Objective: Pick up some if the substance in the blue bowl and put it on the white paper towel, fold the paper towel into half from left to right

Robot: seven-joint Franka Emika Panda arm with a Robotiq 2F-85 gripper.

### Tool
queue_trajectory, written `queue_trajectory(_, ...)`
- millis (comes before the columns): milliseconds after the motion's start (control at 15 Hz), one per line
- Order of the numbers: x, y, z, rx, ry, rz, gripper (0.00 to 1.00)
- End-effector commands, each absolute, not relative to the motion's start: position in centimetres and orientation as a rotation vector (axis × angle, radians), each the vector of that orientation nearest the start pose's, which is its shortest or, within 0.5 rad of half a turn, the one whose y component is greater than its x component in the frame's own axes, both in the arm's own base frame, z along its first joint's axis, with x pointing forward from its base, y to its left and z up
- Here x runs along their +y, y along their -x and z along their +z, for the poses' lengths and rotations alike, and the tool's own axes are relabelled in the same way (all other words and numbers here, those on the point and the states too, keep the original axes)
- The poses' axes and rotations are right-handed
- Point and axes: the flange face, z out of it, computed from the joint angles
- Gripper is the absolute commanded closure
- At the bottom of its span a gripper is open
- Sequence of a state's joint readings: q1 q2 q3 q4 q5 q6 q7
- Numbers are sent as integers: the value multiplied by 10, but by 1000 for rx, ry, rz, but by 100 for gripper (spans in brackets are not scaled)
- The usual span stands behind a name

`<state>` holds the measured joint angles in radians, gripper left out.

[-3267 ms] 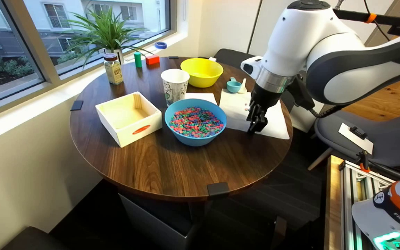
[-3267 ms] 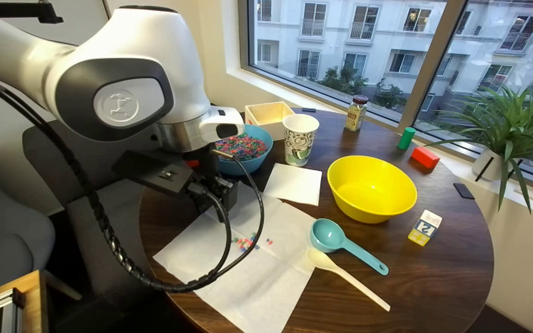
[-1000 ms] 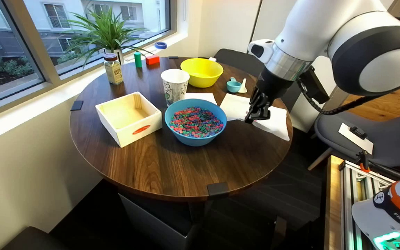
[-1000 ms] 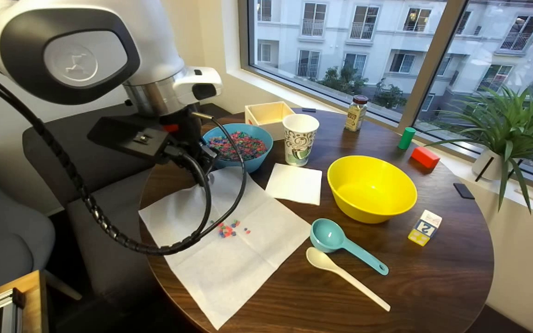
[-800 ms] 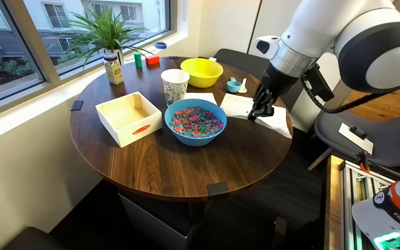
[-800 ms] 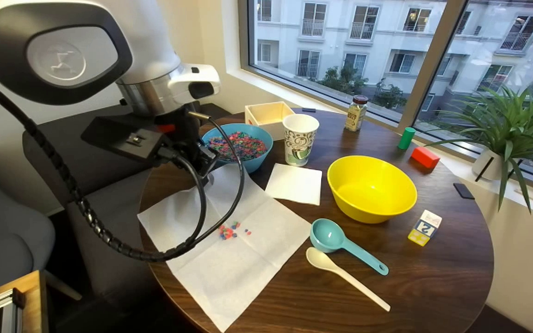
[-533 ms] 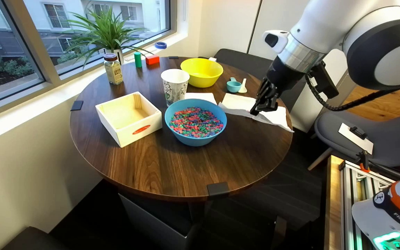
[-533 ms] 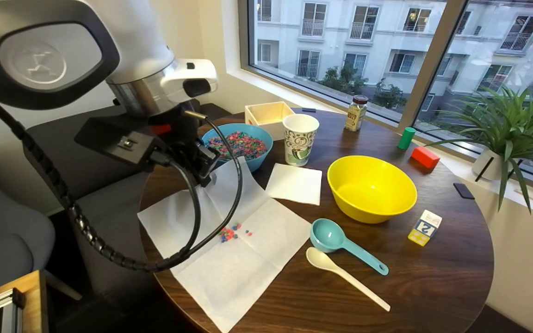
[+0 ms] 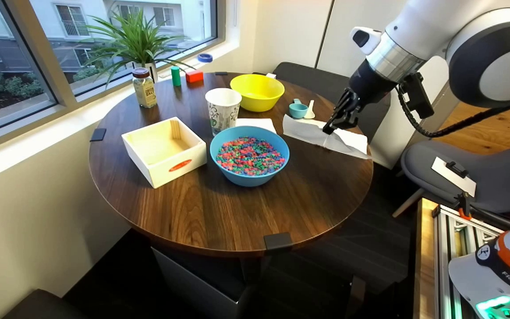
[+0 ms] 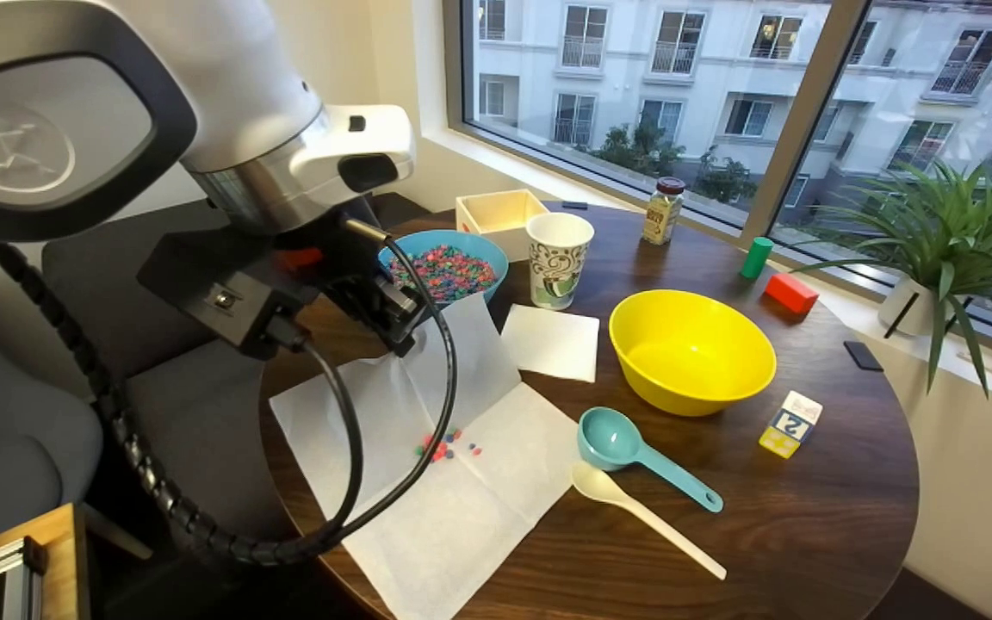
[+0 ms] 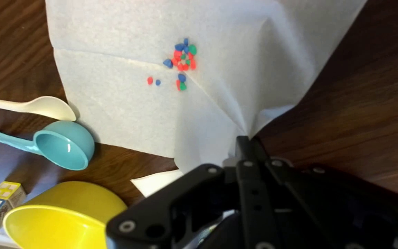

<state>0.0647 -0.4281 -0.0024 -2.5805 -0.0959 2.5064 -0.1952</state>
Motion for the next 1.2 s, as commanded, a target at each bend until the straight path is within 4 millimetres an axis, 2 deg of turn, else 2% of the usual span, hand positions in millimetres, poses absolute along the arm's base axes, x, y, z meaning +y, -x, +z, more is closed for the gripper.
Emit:
queue_trajectory(0,16,-425,443,-413,3113,-638,100)
queue_trajectory(267,19,-433,442,-383,3050,-704,100)
queue_trajectory(533,34,-439,439,-379,2986,-728,100)
queue_trajectory(800,48,-435,446,-365,2938,-744,100)
queue_trajectory(1000,47,-431,451,-335,2925,-758,100)
queue_trajectory(1133,38,-428,454,-299,2948,-757,100)
